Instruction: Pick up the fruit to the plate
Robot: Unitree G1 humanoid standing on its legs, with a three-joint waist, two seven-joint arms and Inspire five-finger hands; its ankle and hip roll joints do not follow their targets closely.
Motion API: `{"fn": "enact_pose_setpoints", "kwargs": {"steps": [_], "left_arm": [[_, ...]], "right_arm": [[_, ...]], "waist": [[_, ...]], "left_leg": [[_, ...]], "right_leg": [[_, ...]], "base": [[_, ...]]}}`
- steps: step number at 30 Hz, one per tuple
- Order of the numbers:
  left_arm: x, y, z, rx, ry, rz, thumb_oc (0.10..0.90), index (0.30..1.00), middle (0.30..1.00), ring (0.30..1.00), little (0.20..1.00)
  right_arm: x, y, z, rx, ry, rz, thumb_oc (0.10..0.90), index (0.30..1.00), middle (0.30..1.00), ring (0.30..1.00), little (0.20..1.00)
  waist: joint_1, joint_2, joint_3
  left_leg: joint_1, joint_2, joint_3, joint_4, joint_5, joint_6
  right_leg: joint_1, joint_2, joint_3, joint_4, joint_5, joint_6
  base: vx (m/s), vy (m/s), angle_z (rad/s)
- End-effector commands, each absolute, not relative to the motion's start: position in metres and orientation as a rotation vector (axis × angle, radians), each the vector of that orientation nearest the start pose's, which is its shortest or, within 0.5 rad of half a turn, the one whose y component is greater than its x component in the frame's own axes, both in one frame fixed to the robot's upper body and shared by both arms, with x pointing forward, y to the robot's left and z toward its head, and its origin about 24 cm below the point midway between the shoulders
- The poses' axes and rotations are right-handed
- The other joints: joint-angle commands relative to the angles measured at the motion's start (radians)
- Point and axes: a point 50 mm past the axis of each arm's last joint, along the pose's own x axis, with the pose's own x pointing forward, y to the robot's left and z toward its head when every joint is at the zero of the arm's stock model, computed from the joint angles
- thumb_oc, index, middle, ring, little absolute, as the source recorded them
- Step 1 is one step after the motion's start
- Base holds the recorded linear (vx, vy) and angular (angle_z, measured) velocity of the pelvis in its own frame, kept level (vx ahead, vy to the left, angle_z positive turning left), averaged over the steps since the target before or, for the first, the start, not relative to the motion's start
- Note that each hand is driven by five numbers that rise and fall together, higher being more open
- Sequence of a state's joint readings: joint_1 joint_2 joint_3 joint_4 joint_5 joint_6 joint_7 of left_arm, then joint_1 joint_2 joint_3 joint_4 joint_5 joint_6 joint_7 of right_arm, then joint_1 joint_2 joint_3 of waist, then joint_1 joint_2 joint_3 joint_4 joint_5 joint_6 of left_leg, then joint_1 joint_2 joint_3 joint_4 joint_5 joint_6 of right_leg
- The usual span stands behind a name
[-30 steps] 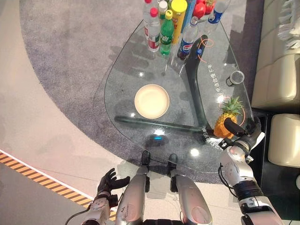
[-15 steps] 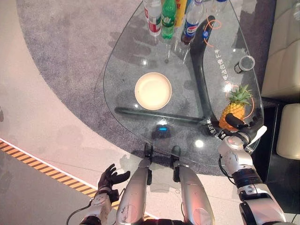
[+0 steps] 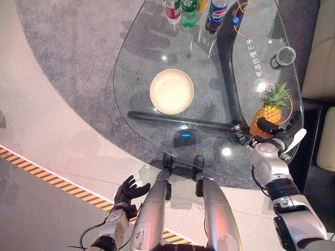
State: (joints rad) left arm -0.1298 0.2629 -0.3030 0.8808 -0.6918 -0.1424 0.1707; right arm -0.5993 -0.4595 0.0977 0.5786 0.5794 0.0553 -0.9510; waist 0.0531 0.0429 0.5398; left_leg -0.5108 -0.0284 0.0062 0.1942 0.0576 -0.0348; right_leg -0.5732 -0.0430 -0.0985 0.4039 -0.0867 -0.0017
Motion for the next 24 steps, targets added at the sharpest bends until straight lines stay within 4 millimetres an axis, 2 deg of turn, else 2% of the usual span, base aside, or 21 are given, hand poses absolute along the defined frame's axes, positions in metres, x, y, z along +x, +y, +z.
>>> {"fn": "enact_pose_setpoints", "kwargs": {"steps": [1, 13, 19, 24], "left_arm": [[0.199, 0.216, -0.105, -0.191, 0.683, 0.331, 0.8, 0.9, 0.9, 0.9, 0.9], [0.202, 0.214, -0.102, -0.197, 0.669, 0.326, 0.8, 0.9, 0.9, 0.9, 0.9], [0.204, 0.213, -0.101, -0.207, 0.658, 0.337, 0.8, 0.9, 0.9, 0.9, 0.9], [0.208, 0.214, -0.098, -0.212, 0.645, 0.34, 0.8, 0.9, 0.9, 0.9, 0.9]], "right_arm": [[0.337, -0.286, 0.132, 0.058, -0.068, -0.977, 0.8, 0.9, 0.9, 0.9, 0.9], [0.348, -0.29, 0.14, 0.065, -0.032, -0.94, 0.8, 0.9, 0.9, 0.9, 0.9], [0.344, -0.291, 0.113, 0.089, 0.127, -0.977, 0.8, 0.9, 0.9, 0.9, 0.9], [0.347, -0.291, 0.106, 0.13, 0.16, -0.921, 0.8, 0.9, 0.9, 0.9, 0.9]], "waist": [[-0.009, -0.01, -0.02], [0.009, -0.007, -0.02], [0.015, -0.004, -0.02], [0.02, -0.001, -0.02]], "left_leg": [[-0.055, -0.047, -0.021, 0.155, -0.102, 0.009], [-0.102, -0.053, -0.032, 0.164, -0.096, 0.011], [-0.112, -0.058, -0.041, 0.161, -0.095, 0.012], [-0.125, -0.062, -0.044, 0.153, -0.082, 0.012]], "right_leg": [[0.045, -0.012, -0.004, -0.134, 0.083, 0.037], [-0.012, -0.019, -0.014, -0.109, 0.087, 0.043], [-0.024, -0.019, -0.014, -0.105, 0.084, 0.045], [-0.038, -0.022, -0.019, -0.107, 0.093, 0.046]], "base": [[0.02, 0.008, 0.05], [0.01, 0.001, 0.04], [0.01, 0.003, 0.02], [0.0, 0.001, 0.01]]}}
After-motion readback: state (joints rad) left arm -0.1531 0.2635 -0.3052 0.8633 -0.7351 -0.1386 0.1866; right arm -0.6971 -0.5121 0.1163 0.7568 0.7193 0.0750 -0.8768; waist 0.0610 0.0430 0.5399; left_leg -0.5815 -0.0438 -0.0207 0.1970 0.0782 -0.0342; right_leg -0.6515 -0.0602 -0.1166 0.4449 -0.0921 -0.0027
